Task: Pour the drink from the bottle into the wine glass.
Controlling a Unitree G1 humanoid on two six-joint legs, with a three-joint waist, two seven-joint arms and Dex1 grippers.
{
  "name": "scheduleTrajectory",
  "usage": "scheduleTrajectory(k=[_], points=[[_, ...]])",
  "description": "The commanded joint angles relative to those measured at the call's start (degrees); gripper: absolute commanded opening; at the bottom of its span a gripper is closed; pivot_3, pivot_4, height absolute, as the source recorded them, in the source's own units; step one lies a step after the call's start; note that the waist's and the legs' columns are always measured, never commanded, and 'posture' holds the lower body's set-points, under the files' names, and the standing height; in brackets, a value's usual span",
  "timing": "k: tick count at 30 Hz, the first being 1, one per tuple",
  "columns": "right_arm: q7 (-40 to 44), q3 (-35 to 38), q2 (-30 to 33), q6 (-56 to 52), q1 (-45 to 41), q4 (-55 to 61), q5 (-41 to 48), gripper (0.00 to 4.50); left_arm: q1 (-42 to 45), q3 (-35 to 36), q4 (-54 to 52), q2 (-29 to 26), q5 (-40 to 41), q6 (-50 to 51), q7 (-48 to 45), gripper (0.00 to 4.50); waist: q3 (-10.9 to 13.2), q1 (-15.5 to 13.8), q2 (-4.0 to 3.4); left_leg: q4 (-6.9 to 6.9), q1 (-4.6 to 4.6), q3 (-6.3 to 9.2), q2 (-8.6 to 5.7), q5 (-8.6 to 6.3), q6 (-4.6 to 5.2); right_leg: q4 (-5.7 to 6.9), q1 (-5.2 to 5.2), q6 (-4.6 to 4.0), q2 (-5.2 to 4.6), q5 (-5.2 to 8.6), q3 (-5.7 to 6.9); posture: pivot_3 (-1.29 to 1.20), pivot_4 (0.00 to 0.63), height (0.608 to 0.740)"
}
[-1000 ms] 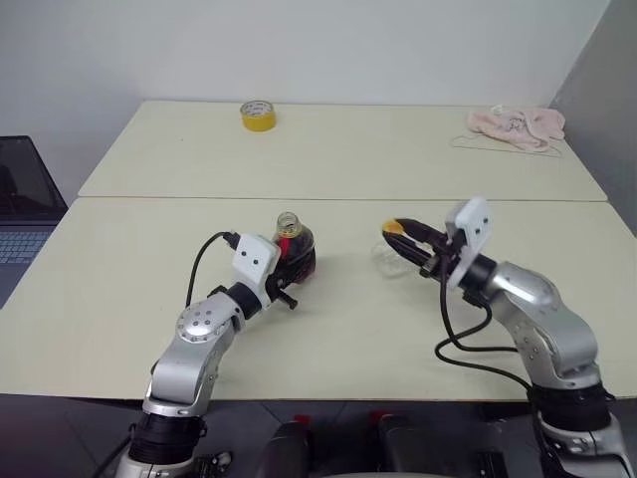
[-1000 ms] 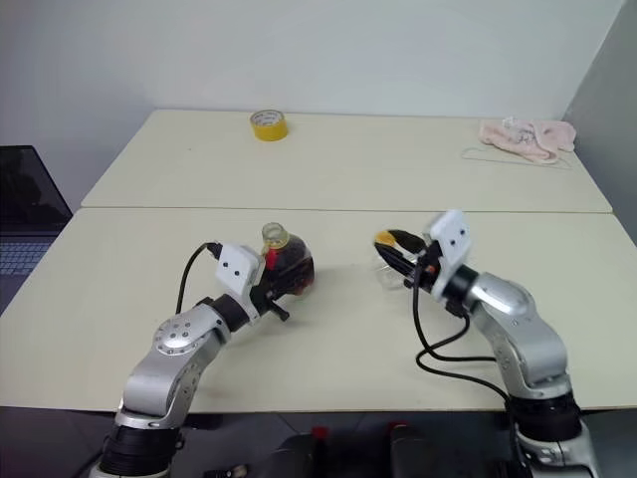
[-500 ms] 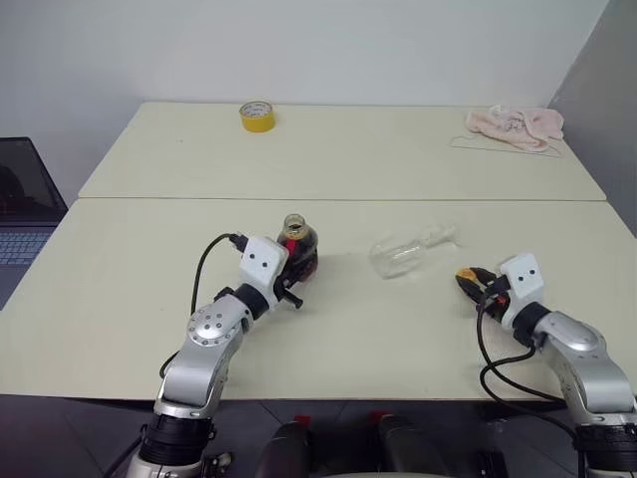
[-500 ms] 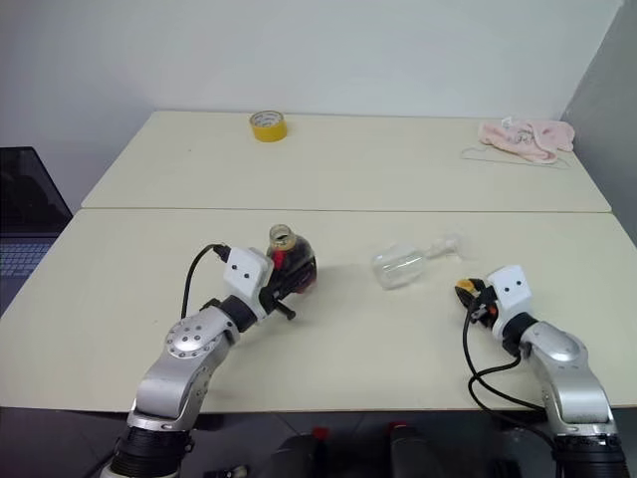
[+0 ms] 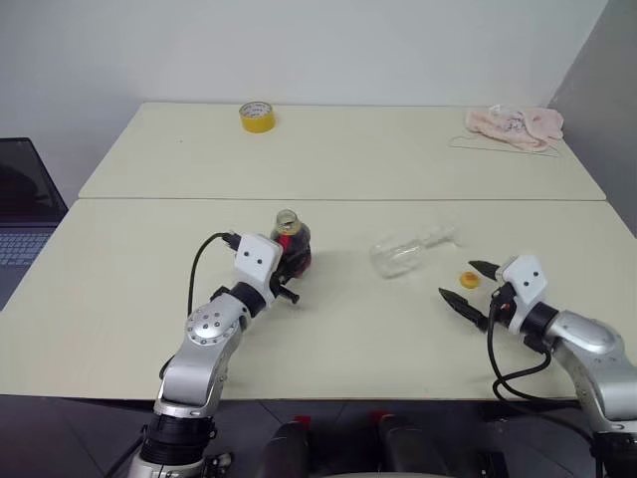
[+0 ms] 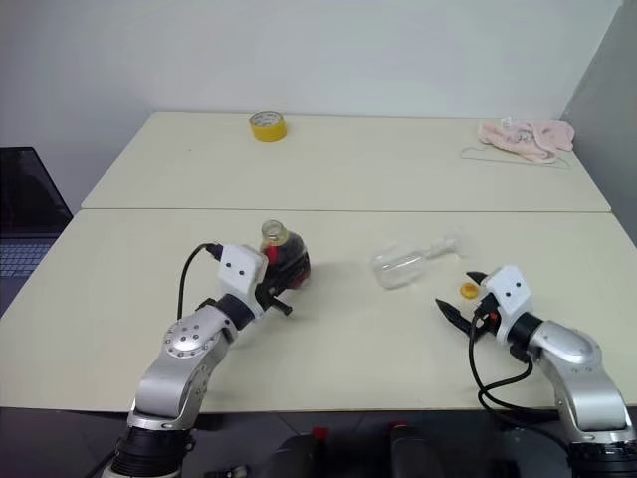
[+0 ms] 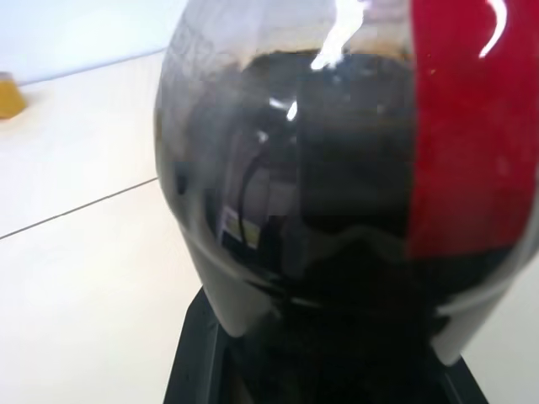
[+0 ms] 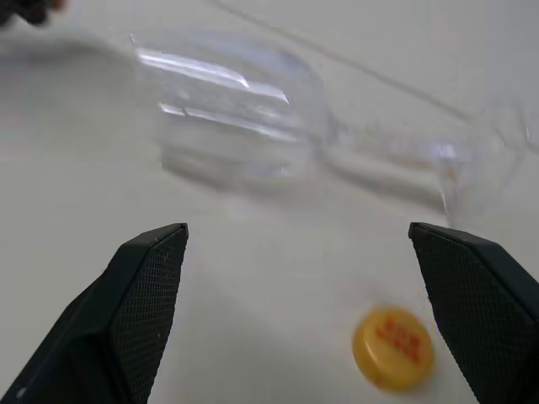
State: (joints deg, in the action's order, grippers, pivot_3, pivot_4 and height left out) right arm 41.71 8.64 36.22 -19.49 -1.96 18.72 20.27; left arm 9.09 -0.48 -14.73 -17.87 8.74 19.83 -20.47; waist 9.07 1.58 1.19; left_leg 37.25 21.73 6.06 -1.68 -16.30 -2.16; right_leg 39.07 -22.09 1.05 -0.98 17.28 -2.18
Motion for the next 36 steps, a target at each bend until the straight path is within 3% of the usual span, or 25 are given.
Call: scheduleTrajectory(k=[1,11,23,24,33,36], points=[[2.17,-1.36,1.58,-5.3,-3.58,8.61,5.71,4.5,2.16,4.51,0.63,0.49,1.59,0.47,2.29,0.77,0.0,-0.1,0.0,0.02,0.0,0.02,0.0,0.0,0.0,0.0,0.02,0.0,0.0,0.0,0.03,0.0,0.15,0.74],[-1.66,-15.6,-6.59,-11.0,-17.68,10.25,4.53,4.5,5.58,13.9,10.31,-0.64,6.18,-0.85,2.7,0.77,0.0,-0.1,0.03,0.34,0.17,0.12,-0.01,0.07,-0.15,-0.03,0.01,0.01,-0.02,0.0,0.12,0.0,0.15,0.74],[-1.71,-20.3,-12.06,-11.28,-22.34,7.81,3.64,4.5,5.43,16.16,17.57,-1.76,5.15,-2.42,4.58,0.77,-0.02,-0.11,0.03,0.51,0.18,0.15,-0.05,0.02,-0.09,0.01,0.01,0.07,-0.05,-0.05,0.13,0.0,0.15,0.74],[-1.62,-20.42,-12.09,-11.29,-22.39,7.87,3.63,4.5,5.38,16.26,17.97,-1.7,5.19,-2.46,4.76,1.5,-0.02,-0.1,0.03,0.51,0.18,0.15,-0.05,0.01,-0.08,0.02,0.01,0.07,-0.05,-0.05,0.13,0.0,0.15,0.74],[-1.38,-20.48,-11.64,-11.46,-22.14,8.37,3.78,4.5,4.09,16.69,17.52,-1.96,6.01,-3.04,4.42,4.32,-0.03,0.0,0.03,0.5,0.18,0.16,-0.04,-0.01,-0.04,0.02,0.0,0.07,-0.05,-0.05,0.13,0.0,0.15,0.74],[-1.17,-20.38,-11.39,-11.34,-22.09,8.49,3.74,4.5,3.22,16.59,16.63,-2.08,6.36,-3.22,3.86,4.48,-0.03,-0.02,0.03,0.5,0.18,0.16,-0.04,-0.01,-0.04,0.02,0.0,0.07,-0.05,-0.05,0.13,0.0,0.15,0.74]])
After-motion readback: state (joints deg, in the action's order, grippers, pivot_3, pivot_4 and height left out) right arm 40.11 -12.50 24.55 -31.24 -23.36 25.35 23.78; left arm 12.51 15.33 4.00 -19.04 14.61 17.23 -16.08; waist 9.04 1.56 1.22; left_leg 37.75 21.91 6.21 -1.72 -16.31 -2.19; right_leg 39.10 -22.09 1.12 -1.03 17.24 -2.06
